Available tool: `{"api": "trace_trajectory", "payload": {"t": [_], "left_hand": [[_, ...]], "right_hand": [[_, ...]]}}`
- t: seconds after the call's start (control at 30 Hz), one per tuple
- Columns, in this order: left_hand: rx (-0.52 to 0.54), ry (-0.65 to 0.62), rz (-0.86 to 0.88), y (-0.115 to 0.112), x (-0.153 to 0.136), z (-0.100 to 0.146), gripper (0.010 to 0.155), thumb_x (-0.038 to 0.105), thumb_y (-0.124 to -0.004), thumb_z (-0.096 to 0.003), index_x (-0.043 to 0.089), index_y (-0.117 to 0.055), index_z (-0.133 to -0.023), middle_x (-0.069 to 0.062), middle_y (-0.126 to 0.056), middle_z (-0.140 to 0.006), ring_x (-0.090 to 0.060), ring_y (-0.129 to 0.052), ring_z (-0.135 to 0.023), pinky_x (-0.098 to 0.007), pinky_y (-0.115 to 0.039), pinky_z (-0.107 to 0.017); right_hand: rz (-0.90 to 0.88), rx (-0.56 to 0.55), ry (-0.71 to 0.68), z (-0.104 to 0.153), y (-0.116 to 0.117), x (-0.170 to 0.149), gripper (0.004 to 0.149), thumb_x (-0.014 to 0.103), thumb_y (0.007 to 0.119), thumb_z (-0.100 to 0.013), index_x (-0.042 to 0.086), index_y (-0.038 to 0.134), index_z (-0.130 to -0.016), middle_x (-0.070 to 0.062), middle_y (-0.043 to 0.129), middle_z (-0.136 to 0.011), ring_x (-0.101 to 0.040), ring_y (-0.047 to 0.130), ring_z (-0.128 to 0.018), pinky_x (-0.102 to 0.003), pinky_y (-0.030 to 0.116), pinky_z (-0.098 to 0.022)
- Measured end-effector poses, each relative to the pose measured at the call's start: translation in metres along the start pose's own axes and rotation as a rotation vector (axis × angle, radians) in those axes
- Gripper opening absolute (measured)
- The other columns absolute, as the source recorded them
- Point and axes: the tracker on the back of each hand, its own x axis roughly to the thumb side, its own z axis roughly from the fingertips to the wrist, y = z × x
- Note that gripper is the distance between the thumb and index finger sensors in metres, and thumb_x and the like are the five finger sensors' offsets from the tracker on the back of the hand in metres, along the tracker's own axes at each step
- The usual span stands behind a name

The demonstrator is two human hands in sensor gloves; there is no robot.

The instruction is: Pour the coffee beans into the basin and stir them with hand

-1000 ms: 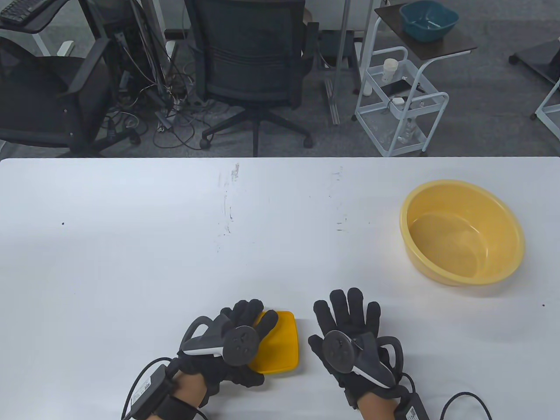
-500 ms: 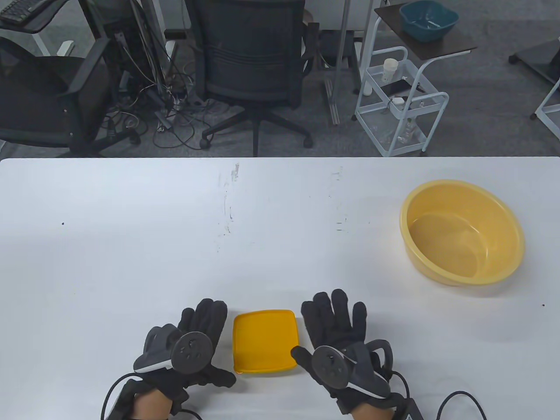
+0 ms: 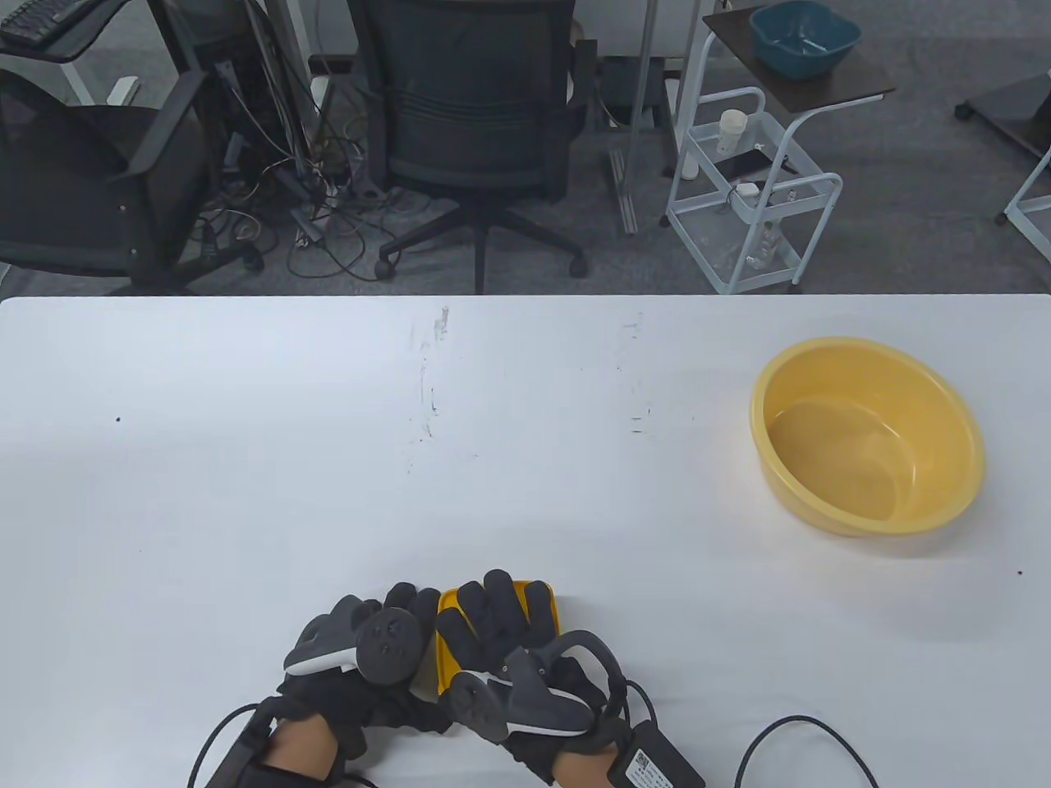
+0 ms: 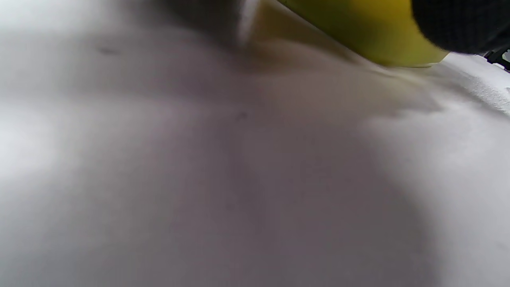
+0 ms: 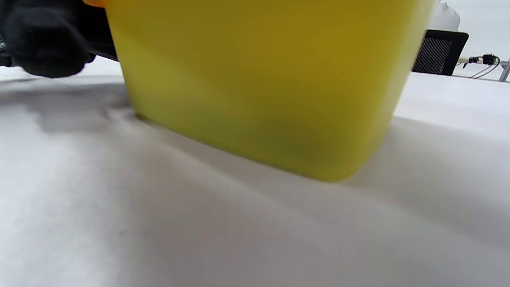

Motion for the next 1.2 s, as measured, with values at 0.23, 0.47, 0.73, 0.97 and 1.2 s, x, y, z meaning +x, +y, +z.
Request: {"api": "trace_trajectory", "payload": {"t": [0.23, 0.47, 0.73, 0.97, 1.2], "left_hand": [[0.019, 0.001, 0.043, -0.001, 0.001, -0.003, 0.119, 0.071, -0.072, -0.0393, 0.0, 0.002, -0.101, -0.021, -0.008, -0.116, -0.054, -0.005, -0.105, -0.065, -0.016, -0.073], [0.052, 0.0, 0.042, -0.003, 0.002, -0.005, 0.118, 0.065, -0.075, -0.0412, -0.001, 0.005, -0.098, -0.017, -0.011, -0.117, -0.05, -0.006, -0.106, -0.064, -0.016, -0.074], [0.065, -0.009, 0.068, -0.002, 0.0, -0.004, 0.116, 0.062, -0.077, -0.042, 0.0, 0.003, -0.099, -0.015, -0.016, -0.118, -0.047, -0.009, -0.108, -0.063, -0.017, -0.074], [0.069, -0.012, 0.07, -0.002, -0.001, -0.004, 0.115, 0.062, -0.076, -0.0427, 0.0, 0.002, -0.1, -0.015, -0.017, -0.118, -0.046, -0.01, -0.109, -0.063, -0.017, -0.074], [0.064, -0.027, 0.116, -0.002, -0.001, -0.004, 0.118, 0.067, -0.074, -0.04, -0.001, 0.002, -0.1, -0.016, -0.016, -0.118, -0.046, -0.009, -0.109, -0.064, -0.015, -0.074]], "right_hand": [[-0.033, 0.037, -0.023, -0.003, 0.008, -0.001, 0.089, 0.073, 0.047, -0.045, 0.017, 0.019, -0.109, -0.015, 0.014, -0.111, -0.048, 0.011, -0.103, -0.068, 0.018, -0.068], [0.08, -0.077, 0.015, -0.002, 0.01, 0.011, 0.092, 0.075, 0.05, -0.043, 0.015, 0.026, -0.109, -0.019, 0.026, -0.11, -0.051, 0.026, -0.104, -0.069, 0.028, -0.068], [0.052, -0.122, -0.01, -0.005, 0.011, 0.013, 0.088, 0.071, 0.051, -0.046, 0.01, 0.035, -0.108, -0.021, 0.034, -0.106, -0.052, 0.034, -0.101, -0.068, 0.032, -0.069], [0.094, -0.152, -0.068, -0.006, 0.01, 0.018, 0.085, 0.065, 0.052, -0.047, 0.002, 0.042, -0.103, -0.027, 0.041, -0.099, -0.056, 0.043, -0.096, -0.067, 0.036, -0.069], [0.006, -0.292, -0.091, -0.005, 0.004, 0.012, 0.082, 0.063, 0.046, -0.047, 0.0, 0.054, -0.098, -0.027, 0.056, -0.093, -0.054, 0.059, -0.091, -0.065, 0.047, -0.066]]}}
